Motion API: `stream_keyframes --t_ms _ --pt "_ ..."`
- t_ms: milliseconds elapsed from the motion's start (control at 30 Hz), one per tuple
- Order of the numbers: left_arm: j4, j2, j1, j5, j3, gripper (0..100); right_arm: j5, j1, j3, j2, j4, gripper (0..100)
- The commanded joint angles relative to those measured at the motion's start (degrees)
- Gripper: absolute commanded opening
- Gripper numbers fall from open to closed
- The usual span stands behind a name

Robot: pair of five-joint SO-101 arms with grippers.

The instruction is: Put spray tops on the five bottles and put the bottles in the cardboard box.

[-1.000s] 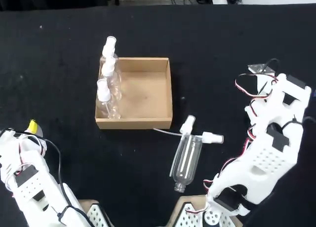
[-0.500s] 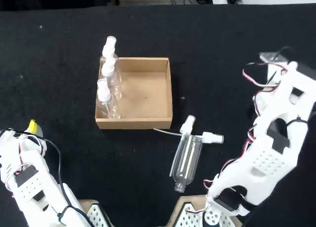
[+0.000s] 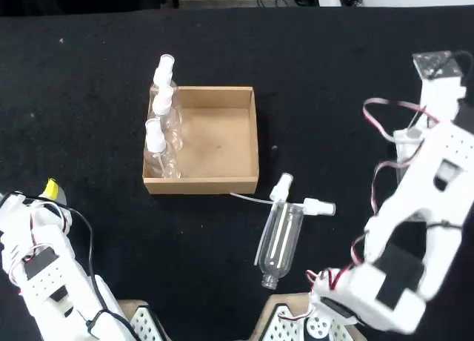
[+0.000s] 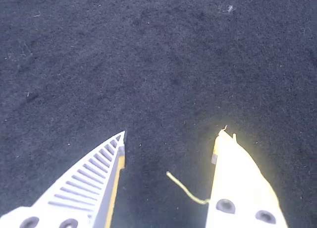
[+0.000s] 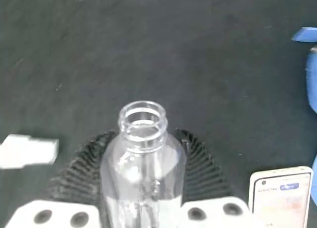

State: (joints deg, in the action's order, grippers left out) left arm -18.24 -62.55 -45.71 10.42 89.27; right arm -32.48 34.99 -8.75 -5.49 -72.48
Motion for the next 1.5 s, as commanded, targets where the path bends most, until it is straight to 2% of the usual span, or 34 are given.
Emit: stream_keyframes --t_ms 0,133,300,367,567,700,833,933,1067,1167,1400,1467 --pt "0.97 0.26 0.57 0.09 -1.45 26 3.87 2.64 -15.25 -8.4 21.71 1.0" --pt "0.97 0.26 0.66 0.09 -1.36 26 9.76 2.81 -26.77 -12.79 35.69 1.0" --pt "-0.35 0.26 1.01 0.09 -1.63 26 18.02 2.2 -29.14 -15.34 39.47 1.1" --pt "-5.01 -0.09 1.01 0.09 -4.18 26 19.6 1.49 -29.14 -16.13 39.47 1.1" --pt "-27.6 -7.21 1.27 0.09 -18.59 26 19.69 2.46 -29.23 -19.03 37.8 1.1" --pt "-32.79 -15.38 1.27 -0.09 -24.57 26 19.6 3.87 -29.14 -21.76 34.99 1.1" --pt "-40.18 -24.44 3.21 -8.26 -30.73 26 19.6 6.77 -27.12 -23.43 34.81 1.1" --pt "-45.1 -29.45 8.22 -13.98 -36.53 26 20.13 9.14 -23.96 -22.99 34.64 1.1" --pt "-43.87 -29.63 15.78 -17.76 -44.53 26 20.13 10.73 -23.16 -21.32 34.55 1.1" --pt "-42.11 -26.9 23.16 -18.02 -50.15 26 20.04 12.84 -22.81 -19.74 34.73 1.1" --pt "-41.49 -18.11 51.91 -18.55 -55.6 26 20.13 18.81 -20.44 -15.08 34.64 1.1" --pt "-39.03 -15.65 60.09 -18.55 -54.64 26 20.13 20.4 -19.56 -13.58 34.64 1.1"
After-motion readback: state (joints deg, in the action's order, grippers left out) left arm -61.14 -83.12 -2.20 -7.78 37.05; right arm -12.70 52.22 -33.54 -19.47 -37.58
